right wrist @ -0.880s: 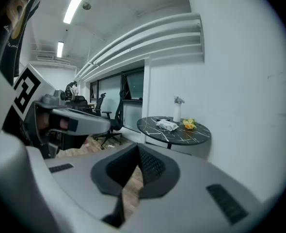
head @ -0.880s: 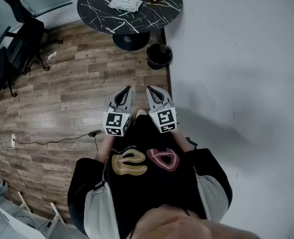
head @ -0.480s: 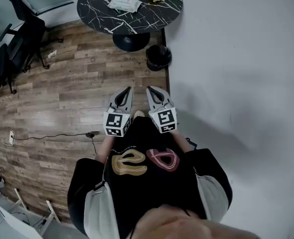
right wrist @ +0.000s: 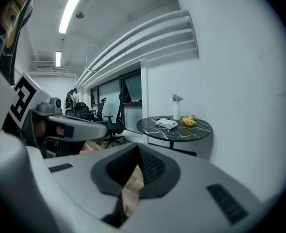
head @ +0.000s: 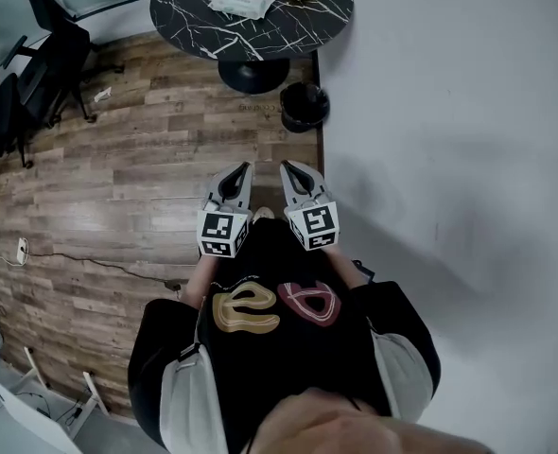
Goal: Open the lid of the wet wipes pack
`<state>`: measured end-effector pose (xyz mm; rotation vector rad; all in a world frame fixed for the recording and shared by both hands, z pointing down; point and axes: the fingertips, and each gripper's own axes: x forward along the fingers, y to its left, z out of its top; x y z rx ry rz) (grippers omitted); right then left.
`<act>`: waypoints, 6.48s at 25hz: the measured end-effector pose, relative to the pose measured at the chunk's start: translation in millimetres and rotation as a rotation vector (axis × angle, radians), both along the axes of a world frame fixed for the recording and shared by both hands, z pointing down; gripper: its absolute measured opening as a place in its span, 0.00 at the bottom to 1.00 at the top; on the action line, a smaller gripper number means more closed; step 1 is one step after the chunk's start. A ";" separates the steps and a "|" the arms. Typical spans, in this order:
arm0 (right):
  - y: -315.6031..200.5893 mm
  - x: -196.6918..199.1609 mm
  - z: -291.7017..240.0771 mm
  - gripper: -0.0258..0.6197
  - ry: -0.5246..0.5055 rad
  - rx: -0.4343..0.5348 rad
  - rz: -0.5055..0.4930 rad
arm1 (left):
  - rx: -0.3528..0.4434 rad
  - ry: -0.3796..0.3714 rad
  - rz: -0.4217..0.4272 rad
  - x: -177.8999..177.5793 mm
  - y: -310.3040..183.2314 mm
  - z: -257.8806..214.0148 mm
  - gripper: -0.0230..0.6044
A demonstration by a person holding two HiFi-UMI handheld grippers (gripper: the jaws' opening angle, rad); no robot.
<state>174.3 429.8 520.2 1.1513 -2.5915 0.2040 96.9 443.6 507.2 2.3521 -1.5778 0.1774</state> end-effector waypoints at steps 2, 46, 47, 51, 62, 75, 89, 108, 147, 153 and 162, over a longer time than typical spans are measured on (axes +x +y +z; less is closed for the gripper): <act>-1.0 -3.1 3.1 0.06 0.000 -0.002 0.000 | -0.004 0.003 -0.002 -3.1 -2.5 2.6 0.07; -207.5 -113.0 15.0 0.06 0.045 -0.040 0.187 | -0.019 0.006 0.201 -119.3 -240.9 13.2 0.07; -210.9 -116.3 14.8 0.06 0.044 -0.039 0.192 | -0.017 0.006 0.207 -122.9 -244.4 12.9 0.07; -218.9 -129.5 15.7 0.06 0.044 -0.036 0.203 | -0.014 0.013 0.225 -134.8 -254.2 12.5 0.07; -230.1 -148.4 15.7 0.06 0.033 -0.044 0.197 | -0.021 0.025 0.201 -155.8 -265.0 14.2 0.07; -273.9 -143.3 20.0 0.06 -0.016 -0.077 0.188 | -0.051 0.020 0.108 -175.7 -293.2 23.7 0.07; -356.4 -138.4 21.2 0.06 -0.012 -0.103 0.125 | -0.092 0.017 0.062 -169.2 -361.3 29.3 0.07; -496.7 -118.3 7.6 0.06 -0.053 -0.071 -0.013 | -0.086 -0.029 -0.053 -134.5 -481.2 24.8 0.07; -594.8 -173.2 25.4 0.12 0.164 -0.109 -0.118 | -0.184 -0.087 -0.053 -183.6 -591.6 46.4 0.07; -605.8 -181.0 37.0 0.16 0.243 -0.119 -0.160 | -0.230 -0.099 -0.021 -187.2 -604.7 64.9 0.07; -607.7 -206.8 56.8 0.22 0.370 -0.150 -0.289 | -0.291 -0.099 0.021 -189.7 -621.2 92.5 0.07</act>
